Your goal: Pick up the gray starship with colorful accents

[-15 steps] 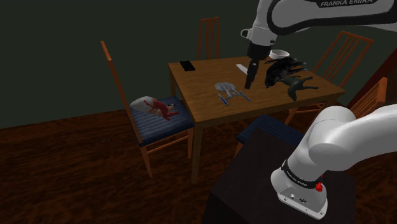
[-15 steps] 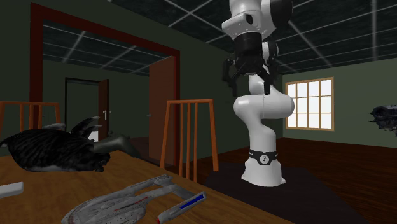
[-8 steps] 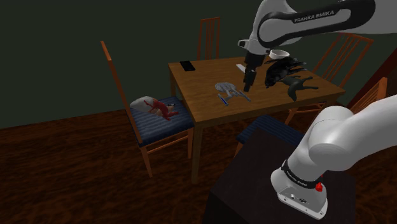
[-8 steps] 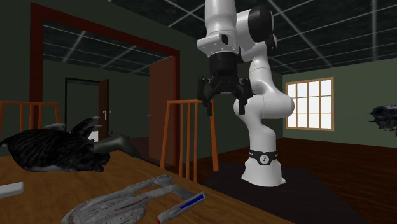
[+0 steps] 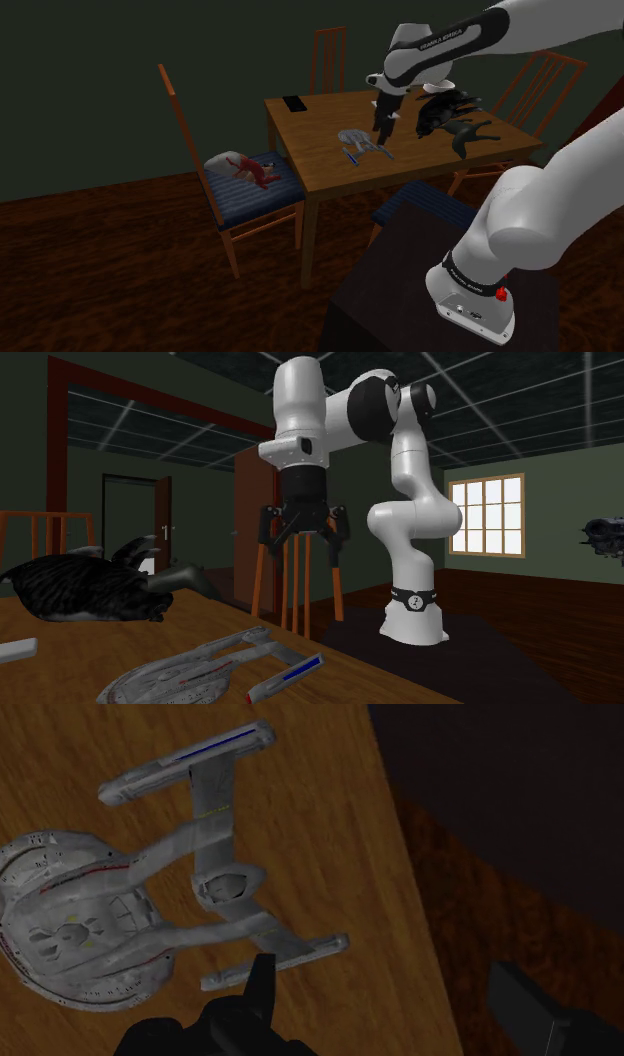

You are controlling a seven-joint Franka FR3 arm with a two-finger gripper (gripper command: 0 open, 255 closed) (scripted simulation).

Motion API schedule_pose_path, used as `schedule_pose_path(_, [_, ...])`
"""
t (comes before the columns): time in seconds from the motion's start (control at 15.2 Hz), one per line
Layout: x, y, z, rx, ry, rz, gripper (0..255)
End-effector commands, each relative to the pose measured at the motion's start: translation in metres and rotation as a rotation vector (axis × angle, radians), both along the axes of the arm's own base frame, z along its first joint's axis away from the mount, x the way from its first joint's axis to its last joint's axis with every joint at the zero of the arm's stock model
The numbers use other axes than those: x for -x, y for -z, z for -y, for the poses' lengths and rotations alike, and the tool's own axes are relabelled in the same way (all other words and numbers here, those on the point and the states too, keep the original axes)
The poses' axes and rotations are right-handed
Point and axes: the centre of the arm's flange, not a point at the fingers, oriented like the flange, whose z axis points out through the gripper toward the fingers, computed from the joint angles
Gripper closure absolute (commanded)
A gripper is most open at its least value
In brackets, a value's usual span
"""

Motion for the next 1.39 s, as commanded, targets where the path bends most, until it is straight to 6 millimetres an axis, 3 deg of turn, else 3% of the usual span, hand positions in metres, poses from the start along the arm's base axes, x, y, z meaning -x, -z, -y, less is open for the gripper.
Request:
schedule_pose_path(0.0, [-0.012, 0.02, 0.015, 0.003, -0.046, 0.006, 0])
schedule_pose_path(0.4, [-0.052, 0.062, 0.056, 0.006, -0.162, 0.021, 0])
schedule_pose_path(0.99, [-0.052, 0.102, 0.056, 0.006, -0.162, 0.021, 0])
schedule_pose_path(1.06, [-0.052, 0.102, 0.057, 0.006, -0.162, 0.021, 255])
schedule_pose_path(1.32, [-0.052, 0.102, 0.056, 0.006, -0.162, 0.021, 255])
